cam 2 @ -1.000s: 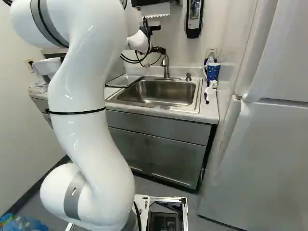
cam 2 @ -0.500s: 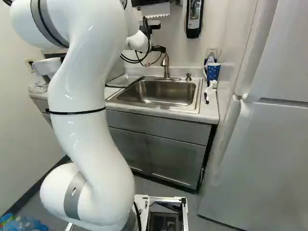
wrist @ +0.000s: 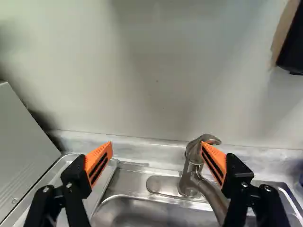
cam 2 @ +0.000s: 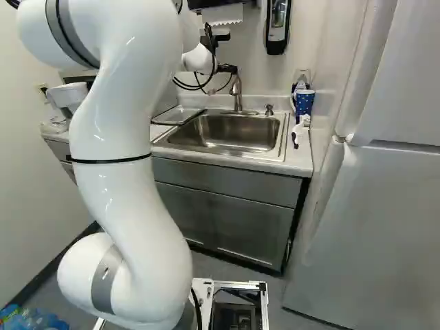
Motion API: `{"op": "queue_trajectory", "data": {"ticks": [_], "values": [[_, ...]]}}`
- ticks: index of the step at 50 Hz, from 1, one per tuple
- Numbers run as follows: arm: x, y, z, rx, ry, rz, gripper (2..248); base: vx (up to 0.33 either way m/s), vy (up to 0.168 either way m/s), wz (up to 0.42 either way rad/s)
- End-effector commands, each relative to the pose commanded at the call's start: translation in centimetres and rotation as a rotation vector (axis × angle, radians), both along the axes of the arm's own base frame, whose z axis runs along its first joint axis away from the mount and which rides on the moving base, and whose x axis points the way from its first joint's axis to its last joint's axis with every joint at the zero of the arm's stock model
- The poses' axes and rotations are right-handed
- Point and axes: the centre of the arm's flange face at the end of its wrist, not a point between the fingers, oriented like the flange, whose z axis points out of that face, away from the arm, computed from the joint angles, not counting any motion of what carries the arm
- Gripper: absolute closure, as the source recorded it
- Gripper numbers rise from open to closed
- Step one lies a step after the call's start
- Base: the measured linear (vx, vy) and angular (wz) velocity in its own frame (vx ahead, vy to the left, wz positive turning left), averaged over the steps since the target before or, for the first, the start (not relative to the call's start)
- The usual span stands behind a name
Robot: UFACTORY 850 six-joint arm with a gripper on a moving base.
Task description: Rinse the cup and place it in the tray
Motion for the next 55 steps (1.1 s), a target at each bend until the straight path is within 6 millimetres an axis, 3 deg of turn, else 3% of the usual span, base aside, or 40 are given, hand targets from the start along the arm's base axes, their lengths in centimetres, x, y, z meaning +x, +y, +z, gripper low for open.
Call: {"op": "queue_trajectory", "data": {"ticks": [55], "values": [[0.51,-0.68,0.16,-0.003,-0.028,-0.010,3,0.000,0.000,0.000]]}}
